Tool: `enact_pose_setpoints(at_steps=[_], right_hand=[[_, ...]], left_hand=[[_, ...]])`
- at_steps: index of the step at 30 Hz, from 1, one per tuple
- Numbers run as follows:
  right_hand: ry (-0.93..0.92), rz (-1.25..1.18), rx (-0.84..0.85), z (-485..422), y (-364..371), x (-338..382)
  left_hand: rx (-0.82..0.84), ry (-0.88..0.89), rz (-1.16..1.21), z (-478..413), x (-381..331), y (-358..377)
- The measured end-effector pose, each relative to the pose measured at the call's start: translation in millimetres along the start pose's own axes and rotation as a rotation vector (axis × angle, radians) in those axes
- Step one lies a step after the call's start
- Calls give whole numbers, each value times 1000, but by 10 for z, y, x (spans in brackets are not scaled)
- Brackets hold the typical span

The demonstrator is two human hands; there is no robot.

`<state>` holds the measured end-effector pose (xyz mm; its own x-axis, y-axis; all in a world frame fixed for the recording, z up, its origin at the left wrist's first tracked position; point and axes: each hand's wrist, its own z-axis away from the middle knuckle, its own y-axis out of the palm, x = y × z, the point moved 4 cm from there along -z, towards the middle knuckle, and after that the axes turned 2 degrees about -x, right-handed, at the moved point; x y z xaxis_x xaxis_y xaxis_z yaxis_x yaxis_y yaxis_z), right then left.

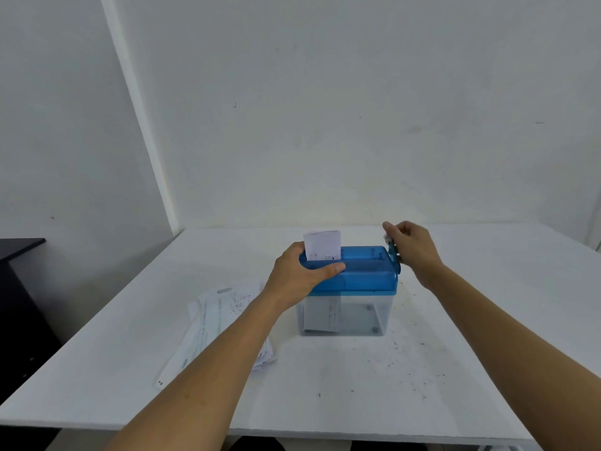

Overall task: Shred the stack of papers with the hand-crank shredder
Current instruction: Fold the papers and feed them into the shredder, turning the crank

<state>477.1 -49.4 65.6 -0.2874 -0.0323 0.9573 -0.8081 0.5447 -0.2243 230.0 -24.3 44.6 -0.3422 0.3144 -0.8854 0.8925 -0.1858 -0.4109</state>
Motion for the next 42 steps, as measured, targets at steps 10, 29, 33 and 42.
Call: enact_pose_setpoints(at_steps=[10,29,33,42], right_hand=[[260,163,161,275,103,-650],[-226,460,370,978,-596,328],[-265,309,145,677,-569,438],[-60,-31,19,134,-177,157]], left_hand=[[-27,-26,-73,3,42,13],[10,21,-111,47,-65,-27],[4,29,-105,65,-66,-33],[3,40,-70,54,-39,-23]])
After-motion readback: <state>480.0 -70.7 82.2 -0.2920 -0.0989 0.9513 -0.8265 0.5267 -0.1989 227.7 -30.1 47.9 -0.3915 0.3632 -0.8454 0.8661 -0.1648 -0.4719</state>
